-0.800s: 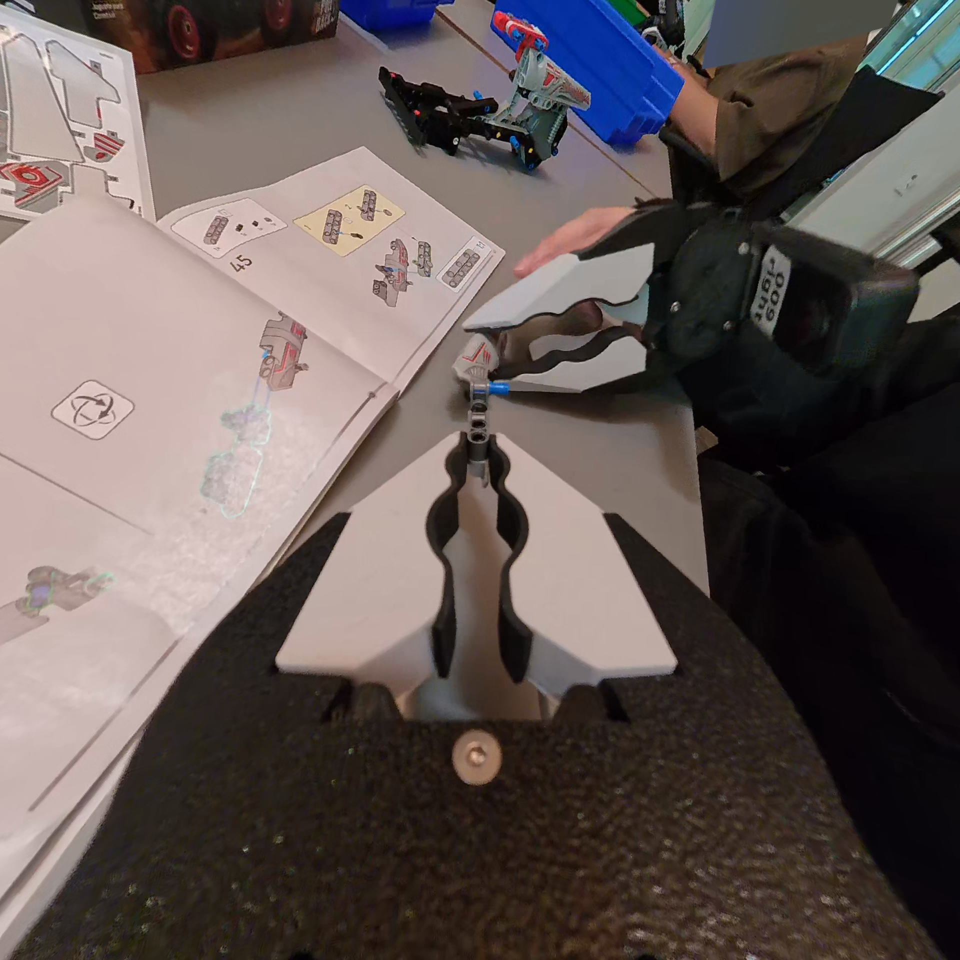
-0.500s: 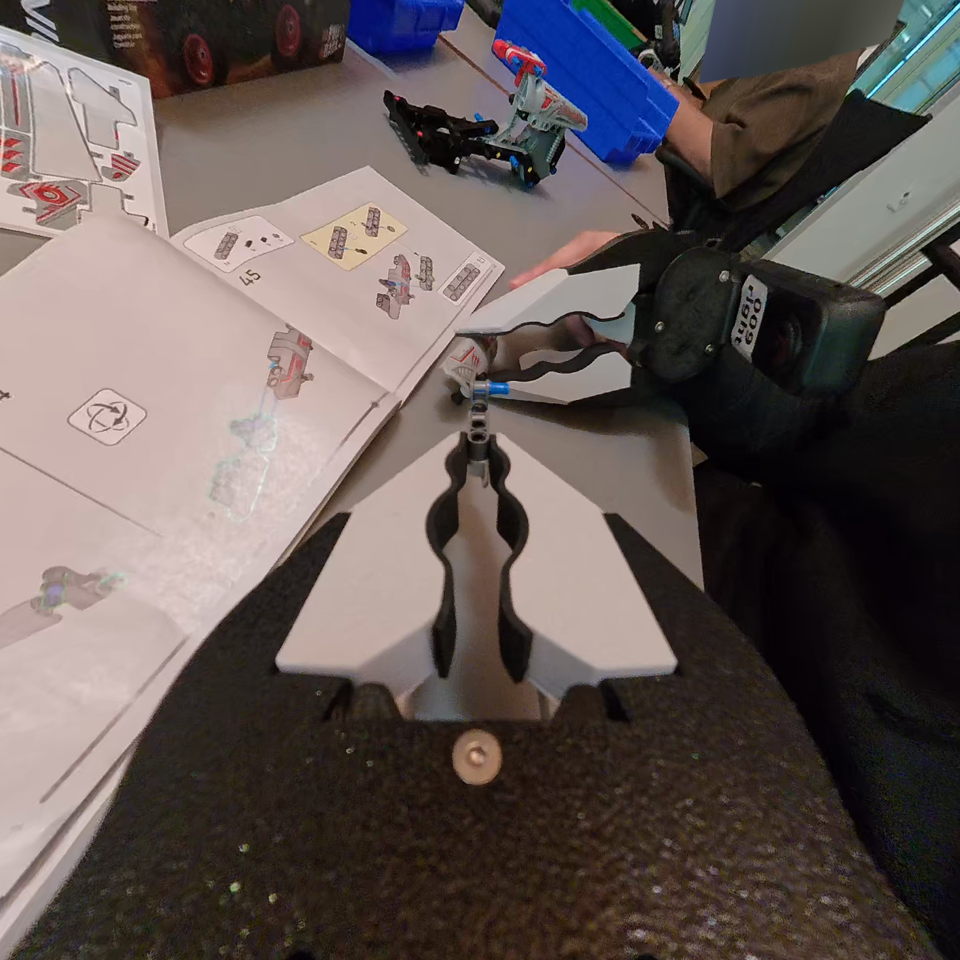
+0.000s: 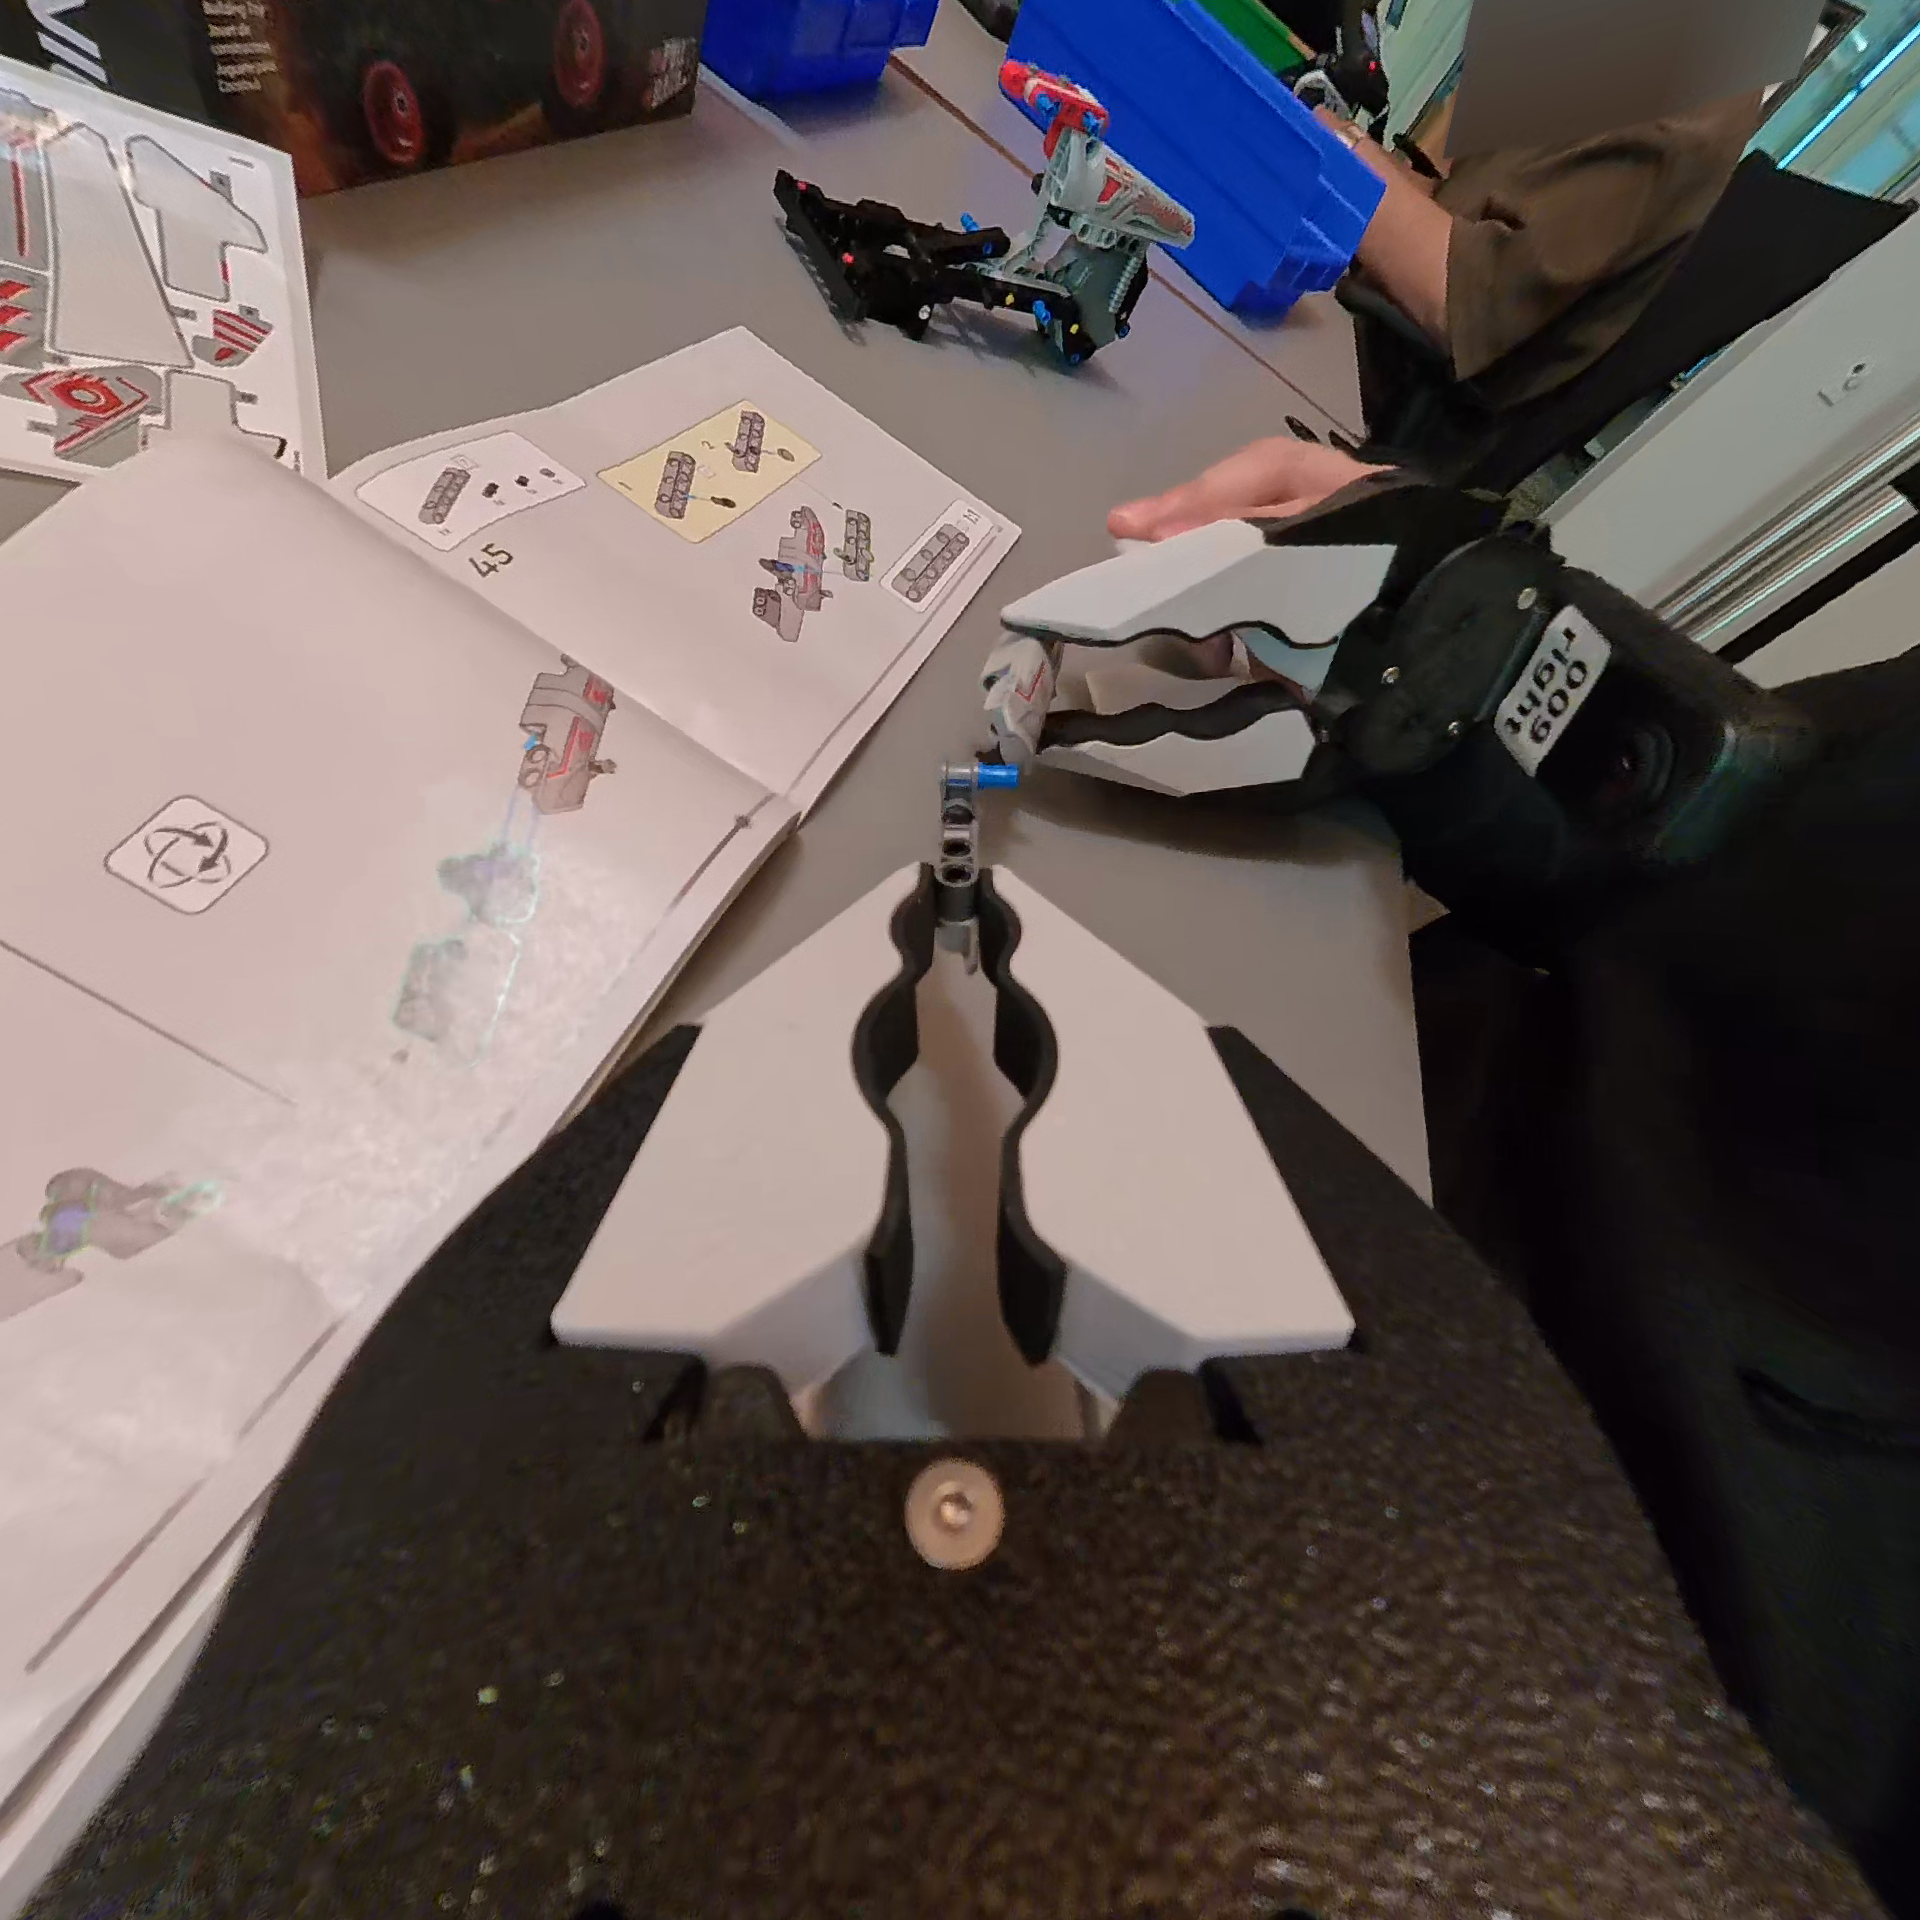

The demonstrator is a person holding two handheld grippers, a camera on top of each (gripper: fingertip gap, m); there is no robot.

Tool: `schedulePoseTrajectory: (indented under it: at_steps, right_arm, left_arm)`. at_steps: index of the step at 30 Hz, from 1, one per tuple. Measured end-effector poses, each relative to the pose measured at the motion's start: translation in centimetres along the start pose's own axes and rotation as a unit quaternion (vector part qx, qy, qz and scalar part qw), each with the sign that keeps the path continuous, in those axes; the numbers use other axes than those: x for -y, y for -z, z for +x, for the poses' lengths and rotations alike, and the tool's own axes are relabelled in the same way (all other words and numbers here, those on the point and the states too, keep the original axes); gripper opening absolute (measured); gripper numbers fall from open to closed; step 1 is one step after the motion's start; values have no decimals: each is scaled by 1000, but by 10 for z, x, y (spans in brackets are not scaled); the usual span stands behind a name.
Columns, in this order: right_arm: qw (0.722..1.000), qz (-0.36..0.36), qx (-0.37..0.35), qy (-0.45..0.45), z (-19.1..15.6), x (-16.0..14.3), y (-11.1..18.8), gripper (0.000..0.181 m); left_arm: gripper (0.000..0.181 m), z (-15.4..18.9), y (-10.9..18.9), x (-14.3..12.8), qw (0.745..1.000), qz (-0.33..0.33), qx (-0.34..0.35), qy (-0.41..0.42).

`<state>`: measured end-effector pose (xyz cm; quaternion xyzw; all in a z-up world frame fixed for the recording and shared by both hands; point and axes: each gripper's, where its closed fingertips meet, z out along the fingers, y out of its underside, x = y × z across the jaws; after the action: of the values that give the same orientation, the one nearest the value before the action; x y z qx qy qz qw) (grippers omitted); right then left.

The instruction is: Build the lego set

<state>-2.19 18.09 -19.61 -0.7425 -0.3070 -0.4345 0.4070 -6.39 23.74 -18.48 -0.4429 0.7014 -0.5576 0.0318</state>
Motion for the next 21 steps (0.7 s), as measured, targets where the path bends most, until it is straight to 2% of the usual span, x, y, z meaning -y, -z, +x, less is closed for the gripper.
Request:
schedulePoseTrajectory:
  at_steps: [5,8,14,21]
  right_arm:
    - [998,26,-39,38,9,10,6,24]
    - [991,60,-90,74,22,24,16,24]
    - [969,107,-172,143,35,52,34,24]
    - [957,116,-202,174,38,61,41,24]
  left_arm:
    - [5,6,-3,7,999,5,13,-32]
    - [5,16,0,13,998,4,19,-60]
    - [5,40,13,29,995,24,-2,-97]
    - [5,52,24,30,994,32,-48,-97]
